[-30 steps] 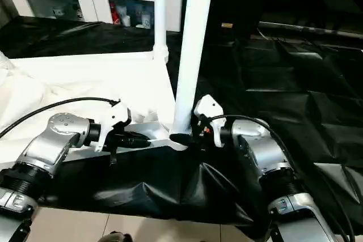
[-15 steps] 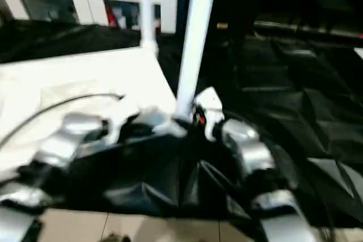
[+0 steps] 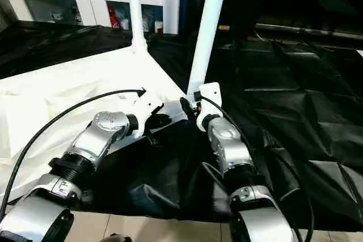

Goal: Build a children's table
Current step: Rotate leg to tighten

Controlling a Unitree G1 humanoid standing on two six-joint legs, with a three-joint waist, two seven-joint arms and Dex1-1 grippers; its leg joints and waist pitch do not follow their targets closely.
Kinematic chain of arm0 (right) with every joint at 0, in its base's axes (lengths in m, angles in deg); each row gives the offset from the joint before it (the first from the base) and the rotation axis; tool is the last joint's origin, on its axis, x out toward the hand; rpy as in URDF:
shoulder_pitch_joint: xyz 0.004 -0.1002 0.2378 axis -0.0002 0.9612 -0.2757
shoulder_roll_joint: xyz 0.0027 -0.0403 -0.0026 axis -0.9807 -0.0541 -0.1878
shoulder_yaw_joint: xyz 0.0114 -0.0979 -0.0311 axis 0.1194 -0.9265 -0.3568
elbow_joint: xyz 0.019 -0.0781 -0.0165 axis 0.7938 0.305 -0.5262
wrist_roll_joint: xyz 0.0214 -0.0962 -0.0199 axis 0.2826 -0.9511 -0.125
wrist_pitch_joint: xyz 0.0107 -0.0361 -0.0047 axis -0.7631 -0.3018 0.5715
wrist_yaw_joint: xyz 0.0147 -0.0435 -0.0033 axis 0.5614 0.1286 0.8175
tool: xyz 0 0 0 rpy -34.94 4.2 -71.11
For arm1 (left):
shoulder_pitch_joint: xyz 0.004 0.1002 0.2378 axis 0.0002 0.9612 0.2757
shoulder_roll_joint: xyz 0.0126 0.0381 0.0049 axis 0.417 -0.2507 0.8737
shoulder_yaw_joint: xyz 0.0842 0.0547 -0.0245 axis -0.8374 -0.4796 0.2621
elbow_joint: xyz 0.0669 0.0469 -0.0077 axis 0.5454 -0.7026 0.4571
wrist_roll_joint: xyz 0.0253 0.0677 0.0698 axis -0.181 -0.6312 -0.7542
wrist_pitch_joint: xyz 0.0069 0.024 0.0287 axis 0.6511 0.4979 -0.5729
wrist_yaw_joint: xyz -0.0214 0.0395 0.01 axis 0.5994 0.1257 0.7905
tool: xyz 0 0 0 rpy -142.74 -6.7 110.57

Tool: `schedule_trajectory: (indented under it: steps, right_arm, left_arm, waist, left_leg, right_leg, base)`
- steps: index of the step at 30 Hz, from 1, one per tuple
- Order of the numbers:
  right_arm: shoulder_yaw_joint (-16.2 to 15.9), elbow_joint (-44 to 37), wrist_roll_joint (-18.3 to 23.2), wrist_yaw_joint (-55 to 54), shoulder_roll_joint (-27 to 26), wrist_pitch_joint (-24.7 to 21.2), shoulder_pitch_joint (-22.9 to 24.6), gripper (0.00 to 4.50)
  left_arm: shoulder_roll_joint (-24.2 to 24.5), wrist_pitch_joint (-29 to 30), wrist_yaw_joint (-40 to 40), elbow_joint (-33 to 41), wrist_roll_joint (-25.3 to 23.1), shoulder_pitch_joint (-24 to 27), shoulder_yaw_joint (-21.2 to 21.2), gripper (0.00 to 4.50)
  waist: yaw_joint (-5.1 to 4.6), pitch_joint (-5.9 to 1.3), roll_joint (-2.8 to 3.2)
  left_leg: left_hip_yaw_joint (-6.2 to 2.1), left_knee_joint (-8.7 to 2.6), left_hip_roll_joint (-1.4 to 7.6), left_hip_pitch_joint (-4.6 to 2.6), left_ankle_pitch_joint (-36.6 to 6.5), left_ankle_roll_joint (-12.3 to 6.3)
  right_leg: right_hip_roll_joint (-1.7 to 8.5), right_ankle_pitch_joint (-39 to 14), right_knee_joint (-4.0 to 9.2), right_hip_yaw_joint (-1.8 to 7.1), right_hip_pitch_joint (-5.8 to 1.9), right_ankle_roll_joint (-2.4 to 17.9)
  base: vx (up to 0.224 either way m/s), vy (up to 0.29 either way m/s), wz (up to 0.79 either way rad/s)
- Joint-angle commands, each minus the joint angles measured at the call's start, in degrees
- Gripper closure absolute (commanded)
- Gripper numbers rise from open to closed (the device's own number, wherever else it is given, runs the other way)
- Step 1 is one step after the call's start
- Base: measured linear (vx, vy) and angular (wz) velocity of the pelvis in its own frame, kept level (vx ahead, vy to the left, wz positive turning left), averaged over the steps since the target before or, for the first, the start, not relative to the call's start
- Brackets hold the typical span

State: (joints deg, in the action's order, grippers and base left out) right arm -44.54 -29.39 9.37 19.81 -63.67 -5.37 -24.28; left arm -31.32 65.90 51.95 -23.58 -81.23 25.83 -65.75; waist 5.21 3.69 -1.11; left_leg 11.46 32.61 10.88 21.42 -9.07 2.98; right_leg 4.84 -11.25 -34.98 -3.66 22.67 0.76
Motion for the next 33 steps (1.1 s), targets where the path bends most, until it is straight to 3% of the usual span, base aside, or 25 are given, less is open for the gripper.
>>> schedule_trajectory:
  steps: [1, 5, 10, 11, 14, 17, 19, 21, 24, 25, 33]
  right_arm:
    - [-2.91, -1.94, -0.35, 5.37, 0.26, 0.32, 0.69, 0.80]
    - [-5.78, -10.91, 1.27, 21.22, 9.19, -1.39, 3.54, 0.70]
    - [-6.87, -16.96, 3.57, 33.82, 17.36, -3.52, 5.60, 0.70]
    - [-8.40, -20.24, 4.49, 38.48, 19.68, -4.70, 7.13, 0.70]
    - [-9.74, -22.44, 5.16, 41.71, 21.02, -5.98, 8.29, 0.70]
    - [-11.57, -23.65, 4.69, 43.99, 21.89, -6.84, 9.31, 0.70]
    - [-12.23, -23.32, 3.77, 44.33, 21.78, -6.56, 9.41, 0.70]
    - [-12.40, -22.85, 3.14, 44.16, 21.35, -6.51, 9.19, 0.70]
    - [-12.56, -22.13, 2.73, 43.26, 20.62, -7.02, 8.48, 0.70]
    - [-12.74, -21.80, 2.59, 42.73, 20.17, -7.49, 7.96, 0.97]
    - [-13.60, -21.22, 1.16, 42.48, 19.98, -7.26, 7.54, 1.52]
  left_arm:
    - [-0.10, -2.04, 1.17, -1.34, 1.61, 0.47, -0.31, 4.50]
    - [4.64, -5.14, 10.40, 2.05, 3.55, 2.72, -0.74, 4.50]
    - [9.90, -6.13, 22.66, 6.85, 6.42, 5.22, -1.89, 4.50]
    - [11.63, -5.36, 25.74, 8.30, 7.10, 5.79, -2.29, 4.50]
    - [12.95, -4.30, 28.98, 10.07, 8.31, 6.43, -2.63, 4.50]
    - [14.11, -2.88, 31.94, 12.02, 9.64, 7.22, -3.13, 4.50]
    - [14.23, -3.15, 32.08, 12.11, 9.70, 7.36, -3.10, 4.50]
    - [14.23, -3.40, 31.94, 12.06, 9.67, 7.44, -2.86, 4.50]
    - [14.14, -3.47, 31.51, 11.99, 9.56, 7.41, -2.70, 4.50]
    - [14.10, -3.39, 31.55, 12.00, 9.56, 7.33, -2.68, 4.50]
    - [13.98, -3.09, 30.96, 11.74, 9.38, 6.83, -2.74, 4.50]
  waist:
    - [-0.09, -3.37, -0.37]
    - [0.30, -3.46, -0.88]
    - [0.27, -3.58, -0.82]
    - [0.56, -3.56, -0.64]
    - [0.80, -3.67, -0.56]
    - [0.88, -3.57, -0.51]
    - [0.94, -3.40, -0.84]
    - [1.18, -3.28, -0.74]
    - [1.10, -3.31, -0.69]
    - [1.04, -3.39, -0.77]
    - [1.12, -3.47, -0.73]
  left_leg:
    - [-1.37, -3.85, 2.40, -0.80, -14.81, -1.34]
    - [-1.26, -3.46, 2.38, -0.40, -11.68, -3.83]
    - [-1.08, -3.19, 2.54, -0.55, -9.74, -5.11]
    - [-0.99, -3.07, 2.70, -0.59, -8.71, -5.77]
    - [-0.82, -2.90, 2.80, -0.60, -8.03, -6.25]
    - [-0.93, -3.04, 2.93, -0.56, -8.94, -5.58]
    - [-0.87, -3.11, 2.82, -0.54, -9.71, -4.99]
    - [-0.94, -3.23, 2.85, -0.76, -11.01, -3.97]
    - [-1.09, -3.33, 2.80, -0.65, -10.93, -3.27]
    - [-1.05, -3.23, 2.74, -0.69, -10.25, -3.32]
    - [-1.00, -3.08, 2.66, -0.66, -9.27, -3.87]
  right_leg:
    - [3.86, -12.99, 4.91, 2.72, -2.15, 9.75]
    - [3.87, -9.00, 4.47, 2.70, -2.69, 9.87]
    - [3.75, -7.22, 4.07, 2.65, -2.58, 11.80]
    - [3.44, -4.90, 3.74, 2.61, -2.53, 12.45]
    - [3.48, -2.92, 3.39, 2.51, -2.24, 13.88]
    - [3.65, -4.59, 3.46, 2.49, -2.27, 14.00]
    - [3.63, -6.40, 3.73, 2.53, -2.19, 13.75]
    - [3.84, -9.53, 4.04, 2.68, -2.01, 12.78]
    - [3.80, -10.07, 3.98, 2.67, -2.11, 12.15]
    - [3.74, -8.49, 3.85, 2.70, -2.11, 12.31]
    - [3.68, -6.58, 3.63, 2.63, -2.23, 12.68]
  base:
    - [0.000, 0.000, 0.00]
    - [0.000, 0.000, 0.00]
    - [0.000, 0.000, 0.00]
    - [0.000, 0.000, 0.00]
    - [0.000, 0.000, 0.00]
    - [0.000, 0.000, 0.00]
    - [0.000, 0.000, 0.00]
    - [0.000, 0.000, 0.00]
    - [0.000, 0.000, 0.00]
    - [0.000, 0.000, 0.00]
    - [0.000, 0.000, 0.00]
